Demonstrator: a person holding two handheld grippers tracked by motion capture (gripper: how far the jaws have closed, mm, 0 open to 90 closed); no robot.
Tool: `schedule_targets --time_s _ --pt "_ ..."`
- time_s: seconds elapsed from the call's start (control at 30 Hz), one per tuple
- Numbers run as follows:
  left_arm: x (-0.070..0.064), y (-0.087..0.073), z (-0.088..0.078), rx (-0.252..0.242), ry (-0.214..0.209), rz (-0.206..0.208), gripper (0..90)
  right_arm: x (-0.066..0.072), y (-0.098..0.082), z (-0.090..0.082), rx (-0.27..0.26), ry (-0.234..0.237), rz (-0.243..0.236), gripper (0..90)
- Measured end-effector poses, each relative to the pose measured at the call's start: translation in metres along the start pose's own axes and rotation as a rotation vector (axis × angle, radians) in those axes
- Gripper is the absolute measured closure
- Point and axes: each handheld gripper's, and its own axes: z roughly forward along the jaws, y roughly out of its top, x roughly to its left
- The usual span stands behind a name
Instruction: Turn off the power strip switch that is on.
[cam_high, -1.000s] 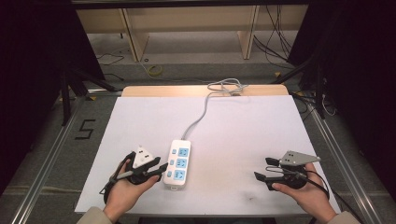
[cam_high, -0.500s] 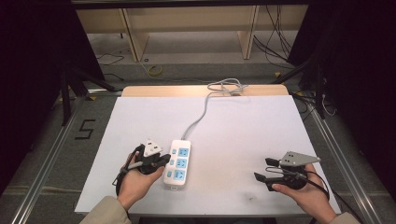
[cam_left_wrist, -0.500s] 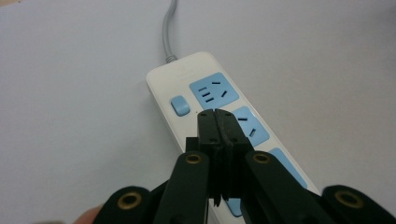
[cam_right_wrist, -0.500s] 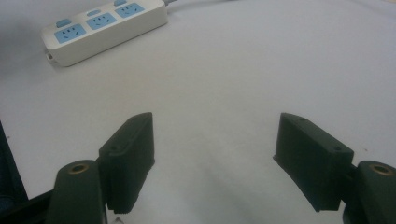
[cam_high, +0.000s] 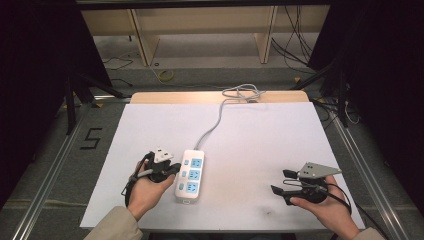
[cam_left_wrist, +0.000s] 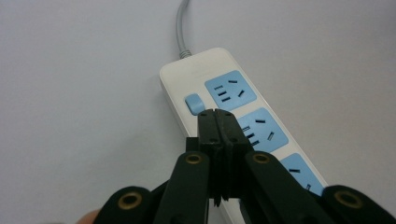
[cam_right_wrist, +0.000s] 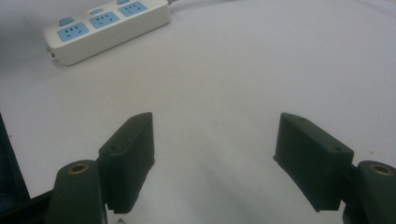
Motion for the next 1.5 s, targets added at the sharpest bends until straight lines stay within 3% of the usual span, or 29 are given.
schedule_targets --time_s 0.63,1.5 --pt "0.007 0.008 0.013 0.059 0.025 -0.018 89.7 0.0 0.0 0.001 0.006 0.003 -0.002 28.5" --pt "-0.003 0.016 0.028 0.177 -0.005 -0.014 89.7 0.001 0.0 0.002 0.009 0.003 -0.005 28.6"
